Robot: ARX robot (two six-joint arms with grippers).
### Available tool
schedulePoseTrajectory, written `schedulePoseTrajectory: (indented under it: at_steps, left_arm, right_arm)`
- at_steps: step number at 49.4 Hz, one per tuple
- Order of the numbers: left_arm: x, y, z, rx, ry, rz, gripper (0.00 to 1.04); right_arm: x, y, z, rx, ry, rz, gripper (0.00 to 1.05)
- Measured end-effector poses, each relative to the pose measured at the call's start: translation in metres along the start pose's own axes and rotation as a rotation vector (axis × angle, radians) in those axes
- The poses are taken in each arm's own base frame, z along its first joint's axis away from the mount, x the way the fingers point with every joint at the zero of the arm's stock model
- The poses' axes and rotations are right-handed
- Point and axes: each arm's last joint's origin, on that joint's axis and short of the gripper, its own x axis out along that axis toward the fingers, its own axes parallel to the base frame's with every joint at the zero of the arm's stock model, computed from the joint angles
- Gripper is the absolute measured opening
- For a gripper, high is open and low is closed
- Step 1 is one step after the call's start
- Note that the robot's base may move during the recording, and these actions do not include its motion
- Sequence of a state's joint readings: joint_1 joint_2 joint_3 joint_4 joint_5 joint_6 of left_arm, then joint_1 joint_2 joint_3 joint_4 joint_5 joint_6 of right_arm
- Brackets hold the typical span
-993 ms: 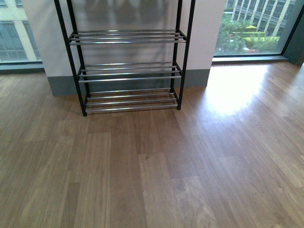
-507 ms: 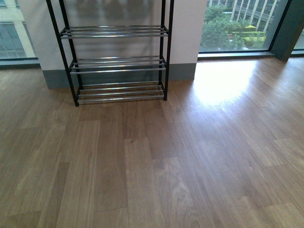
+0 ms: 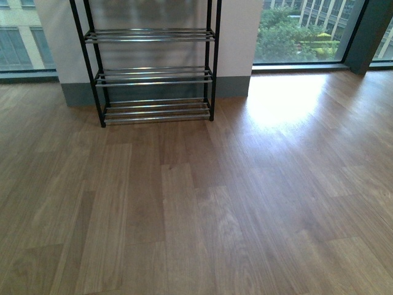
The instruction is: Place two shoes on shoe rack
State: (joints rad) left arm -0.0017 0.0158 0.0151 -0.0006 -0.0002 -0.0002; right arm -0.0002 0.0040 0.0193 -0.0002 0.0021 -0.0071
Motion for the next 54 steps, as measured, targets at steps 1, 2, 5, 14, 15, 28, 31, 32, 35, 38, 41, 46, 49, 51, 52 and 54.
schedulePoseTrajectory:
  at_steps: [1, 2, 5, 14, 15, 28, 31, 32, 35, 38, 41, 46, 49, 51, 52, 54]
  left_arm:
    - [0.0000, 0.0000, 0.0000, 0.000, 0.000, 0.000, 0.95]
    - [0.0000, 0.0000, 0.0000, 0.000, 0.000, 0.000, 0.95]
    - [0.0000, 0.0000, 0.0000, 0.000, 0.000, 0.000, 0.95]
    - [0.0000, 0.0000, 0.0000, 0.000, 0.000, 0.000, 0.95]
    - [0.0000, 0.0000, 0.0000, 0.000, 0.000, 0.000, 0.95]
    - [0.0000, 0.0000, 0.0000, 0.000, 0.000, 0.000, 0.95]
    - [0.0000, 0.0000, 0.0000, 0.000, 0.000, 0.000, 0.95]
    - [0.0000, 0.0000, 0.0000, 0.000, 0.000, 0.000, 0.95]
    - [0.0000, 0.0000, 0.0000, 0.000, 0.000, 0.000, 0.95]
    - [0.0000, 0.0000, 0.0000, 0.000, 0.000, 0.000, 0.95]
    - [0.0000, 0.0000, 0.0000, 0.000, 0.000, 0.000, 0.95]
    - [0.0000, 0.0000, 0.0000, 0.000, 0.000, -0.002, 0.95]
    - [0.0000, 0.0000, 0.0000, 0.000, 0.000, -0.001, 0.95]
    - [0.0000, 0.0000, 0.0000, 0.000, 0.000, -0.001, 0.95]
    - [0.0000, 0.0000, 0.0000, 0.000, 0.000, 0.000, 0.95]
    - [0.0000, 0.0001, 0.0000, 0.000, 0.000, 0.003, 0.95]
  right_arm:
    - [0.0000, 0.0000, 0.0000, 0.000, 0.000, 0.000, 0.95]
    - [0.0000, 0.0000, 0.0000, 0.000, 0.000, 0.000, 0.95]
    - [0.0000, 0.0000, 0.0000, 0.000, 0.000, 0.000, 0.95]
    - [0.0000, 0.0000, 0.0000, 0.000, 0.000, 0.000, 0.95]
    - [0.0000, 0.0000, 0.0000, 0.000, 0.000, 0.000, 0.95]
    - [0.0000, 0.0000, 0.0000, 0.000, 0.000, 0.001, 0.95]
    - [0.0000, 0.0000, 0.0000, 0.000, 0.000, 0.001, 0.95]
    - [0.0000, 0.0000, 0.0000, 0.000, 0.000, 0.001, 0.95]
    - [0.0000, 0.0000, 0.0000, 0.000, 0.000, 0.001, 0.95]
    - [0.0000, 0.0000, 0.0000, 0.000, 0.000, 0.001, 0.95]
    - [0.0000, 0.0000, 0.0000, 0.000, 0.000, 0.001, 0.95]
    - [0.0000, 0.0000, 0.0000, 0.000, 0.000, 0.000, 0.95]
    - [0.0000, -0.0001, 0.0000, 0.000, 0.000, -0.002, 0.95]
    - [0.0000, -0.0001, 0.0000, 0.000, 0.000, -0.002, 0.95]
    - [0.0000, -0.0001, 0.0000, 0.000, 0.000, -0.001, 0.95]
    - [0.0000, 0.0002, 0.0000, 0.000, 0.000, 0.006, 0.95]
